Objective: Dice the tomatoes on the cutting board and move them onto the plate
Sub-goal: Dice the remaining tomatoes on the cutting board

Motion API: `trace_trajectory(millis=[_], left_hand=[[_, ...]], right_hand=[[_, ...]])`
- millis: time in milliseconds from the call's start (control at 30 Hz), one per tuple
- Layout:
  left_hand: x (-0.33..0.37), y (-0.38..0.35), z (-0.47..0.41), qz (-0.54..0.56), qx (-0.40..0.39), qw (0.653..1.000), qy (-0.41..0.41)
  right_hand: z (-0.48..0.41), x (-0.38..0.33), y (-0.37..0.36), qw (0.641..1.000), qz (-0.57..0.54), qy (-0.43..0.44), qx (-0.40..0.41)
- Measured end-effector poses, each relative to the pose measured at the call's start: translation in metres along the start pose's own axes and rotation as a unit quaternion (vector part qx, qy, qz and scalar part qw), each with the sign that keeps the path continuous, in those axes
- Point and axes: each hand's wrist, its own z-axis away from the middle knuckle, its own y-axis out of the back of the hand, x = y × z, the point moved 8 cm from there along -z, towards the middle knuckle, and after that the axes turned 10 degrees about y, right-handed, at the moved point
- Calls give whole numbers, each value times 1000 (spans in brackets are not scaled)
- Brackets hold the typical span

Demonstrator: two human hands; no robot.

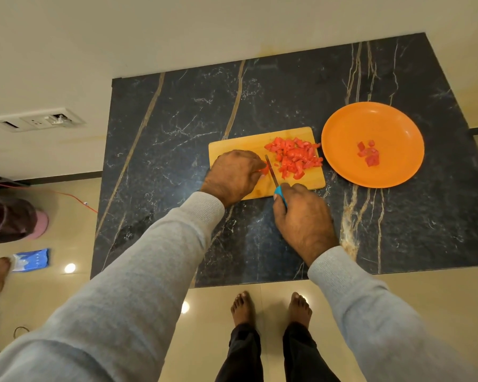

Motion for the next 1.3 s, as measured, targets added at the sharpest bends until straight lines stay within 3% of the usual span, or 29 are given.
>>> trace_trajectory(millis=[333, 600, 800, 1133, 1300], left_hand=[[2, -2, -4, 4, -25, 999, 23], [4, -3, 1, -6, -12, 1000, 24], [-5, 0, 11, -8, 24, 1000, 15], [8, 5, 11, -2, 16, 1000, 8], [2, -4, 11, -9, 36, 999, 15]], right_hand=[[-37, -11, -8, 999, 45, 1, -31], [10, -6, -20, 994, 41, -14, -96], [18, -8, 2, 1000, 5, -5, -20], [-37, -20, -9, 999, 39, -4, -38], [-19, -19, -13, 996, 51, -2, -71]])
